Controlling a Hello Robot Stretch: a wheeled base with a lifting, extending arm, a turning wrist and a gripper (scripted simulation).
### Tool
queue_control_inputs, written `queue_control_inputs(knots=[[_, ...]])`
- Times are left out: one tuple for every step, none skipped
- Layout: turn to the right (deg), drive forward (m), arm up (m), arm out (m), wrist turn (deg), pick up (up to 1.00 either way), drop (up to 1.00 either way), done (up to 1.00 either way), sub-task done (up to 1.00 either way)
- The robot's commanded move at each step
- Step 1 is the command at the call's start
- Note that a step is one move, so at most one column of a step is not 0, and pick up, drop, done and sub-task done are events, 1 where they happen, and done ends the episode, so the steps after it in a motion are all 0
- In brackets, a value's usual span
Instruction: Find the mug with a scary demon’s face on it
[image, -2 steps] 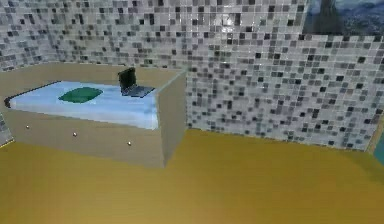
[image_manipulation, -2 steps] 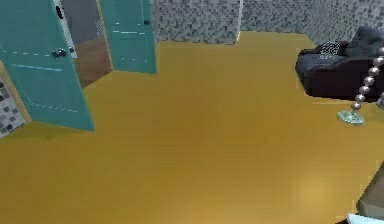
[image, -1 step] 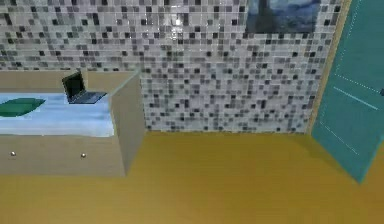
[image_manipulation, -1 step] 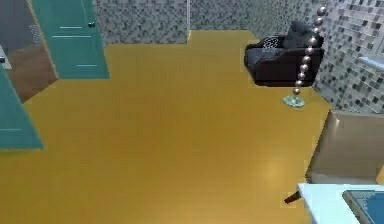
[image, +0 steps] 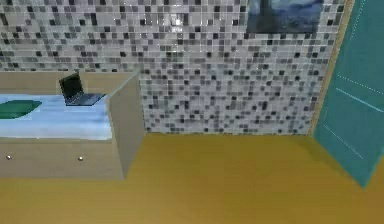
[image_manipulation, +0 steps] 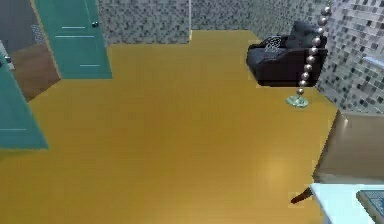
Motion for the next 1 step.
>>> queue_control_inputs(knots=[[-45.0,0.00,0.00,0.00,0.0,0.00,0.00,0.00,0.00]])
